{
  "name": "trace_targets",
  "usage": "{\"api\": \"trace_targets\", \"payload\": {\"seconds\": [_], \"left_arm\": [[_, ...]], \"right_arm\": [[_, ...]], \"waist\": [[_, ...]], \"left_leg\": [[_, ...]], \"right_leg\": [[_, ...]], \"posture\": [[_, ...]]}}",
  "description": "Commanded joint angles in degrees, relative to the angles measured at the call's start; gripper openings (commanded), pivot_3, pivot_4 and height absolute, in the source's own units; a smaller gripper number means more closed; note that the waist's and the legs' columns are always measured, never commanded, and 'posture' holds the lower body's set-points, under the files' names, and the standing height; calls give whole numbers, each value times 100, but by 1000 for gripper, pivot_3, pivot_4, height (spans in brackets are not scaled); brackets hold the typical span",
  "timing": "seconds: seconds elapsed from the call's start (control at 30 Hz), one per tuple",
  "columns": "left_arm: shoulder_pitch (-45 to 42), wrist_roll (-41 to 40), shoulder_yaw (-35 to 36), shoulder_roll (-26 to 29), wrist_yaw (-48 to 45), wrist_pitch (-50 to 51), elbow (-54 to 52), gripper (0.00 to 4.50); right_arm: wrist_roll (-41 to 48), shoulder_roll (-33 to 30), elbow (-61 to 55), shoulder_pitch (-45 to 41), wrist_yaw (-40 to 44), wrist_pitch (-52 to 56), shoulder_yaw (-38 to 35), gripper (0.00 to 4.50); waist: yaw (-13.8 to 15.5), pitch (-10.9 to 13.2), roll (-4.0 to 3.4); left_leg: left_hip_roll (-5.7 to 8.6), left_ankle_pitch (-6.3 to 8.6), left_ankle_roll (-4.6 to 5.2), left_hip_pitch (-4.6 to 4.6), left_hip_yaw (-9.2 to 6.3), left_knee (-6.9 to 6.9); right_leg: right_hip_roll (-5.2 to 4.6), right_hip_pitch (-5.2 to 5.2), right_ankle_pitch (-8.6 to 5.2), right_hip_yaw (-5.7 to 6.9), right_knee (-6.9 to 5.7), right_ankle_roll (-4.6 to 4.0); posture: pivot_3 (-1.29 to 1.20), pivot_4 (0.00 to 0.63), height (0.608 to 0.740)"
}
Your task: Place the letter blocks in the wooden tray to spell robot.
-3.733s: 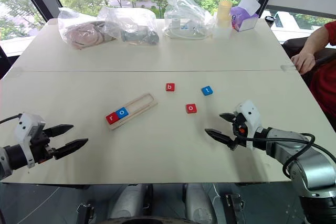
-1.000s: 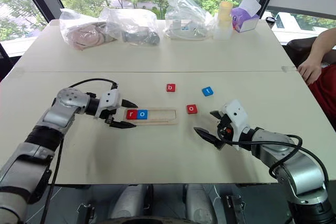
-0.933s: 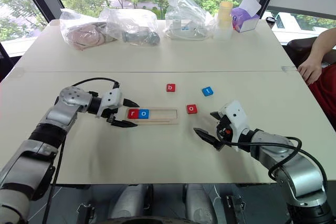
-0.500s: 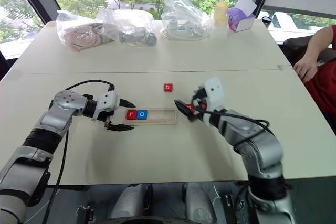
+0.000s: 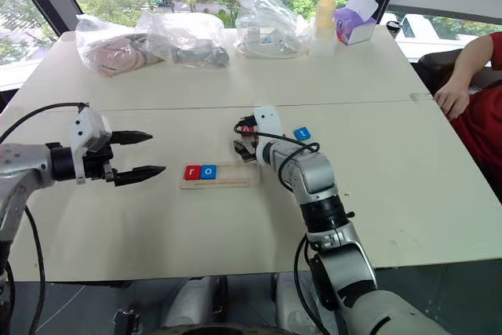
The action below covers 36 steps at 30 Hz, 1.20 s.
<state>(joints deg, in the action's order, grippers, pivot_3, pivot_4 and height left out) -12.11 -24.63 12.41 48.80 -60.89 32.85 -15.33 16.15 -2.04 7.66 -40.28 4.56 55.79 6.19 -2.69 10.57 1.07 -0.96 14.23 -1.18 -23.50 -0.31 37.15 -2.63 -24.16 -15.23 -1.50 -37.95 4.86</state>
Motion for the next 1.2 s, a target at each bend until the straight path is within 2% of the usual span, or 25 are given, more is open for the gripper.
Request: {"api": "trace_targets", "payload": {"seconds": [0.03,0.33,0.43,0.57,0.6,0.73,0.83,0.93,1.07,1.2], "left_arm": [[167,-134,240,-95,423,121,-425,4457],[309,-141,122,-245,869,47,-539,4457],[284,-124,72,-297,970,13,-537,4500],[224,-106,-54,-338,1013,-28,-521,4500],[173,-97,-110,-351,1012,-43,-504,4500],[-66,-121,-405,-399,924,-85,-518,4500],[-310,-307,-795,-710,1001,49,-850,4500],[-322,-325,-1322,-810,822,132,-1159,4500],[-575,-126,-1891,-884,569,-11,-949,4500],[-856,25,-2246,-995,355,-205,-641,4500]], "right_arm": [[-234,268,578,-419,-112,-346,-11,4500],[-729,731,2306,-966,-226,-1182,-61,4500],[-959,723,2517,-887,-244,-1488,39,3694],[-1213,704,2452,-796,-198,-1669,170,1561],[-1264,690,2357,-757,-190,-1717,192,1180],[-1439,288,1100,-363,49,-1741,315,1183],[-1428,-578,-836,567,625,-1239,486,1183],[-1110,-1031,-2553,1433,816,-643,105,1183],[-1129,-845,-4147,2218,276,640,-653,1183],[-1395,-144,-4822,2817,-438,1691,-1284,1183]], "waist": [[-5,0,0],[-18,-2,2],[-21,-4,4],[-66,-6,6],[-78,-6,6],[-52,-5,5],[79,-1,-1],[133,-1,0],[72,-2,1],[33,-3,1]], "left_leg": [[-1,0,0,3,0,0],[-2,-2,-4,6,-1,-2],[-1,-2,-4,14,-1,-2],[-2,-3,-6,16,-2,-2],[-2,-3,-6,16,-2,-2],[-1,-3,-6,10,-4,-5],[9,-3,-6,-5,-8,-7],[15,-2,-6,-16,-2,-5],[6,-2,-6,-16,-5,-10],[2,-4,-7,4,-9,-9]], "right_leg": [[3,0,0,0,-3,-1],[6,-2,2,-1,-7,-6],[4,7,2,-1,-7,-6],[3,9,3,-1,-7,-9],[3,9,3,-1,-7,-9],[1,5,2,0,-5,-8],[-11,2,0,3,5,-3],[-17,3,-1,-1,27,3],[6,1,0,-1,34,2],[28,12,-3,-1,26,-8]], "posture": [[0,150,740],[0,150,740],[0,150,740],[0,150,740],[0,150,740],[0,150,740],[0,150,740],[0,150,740],[0,150,740],[0,150,740]]}}
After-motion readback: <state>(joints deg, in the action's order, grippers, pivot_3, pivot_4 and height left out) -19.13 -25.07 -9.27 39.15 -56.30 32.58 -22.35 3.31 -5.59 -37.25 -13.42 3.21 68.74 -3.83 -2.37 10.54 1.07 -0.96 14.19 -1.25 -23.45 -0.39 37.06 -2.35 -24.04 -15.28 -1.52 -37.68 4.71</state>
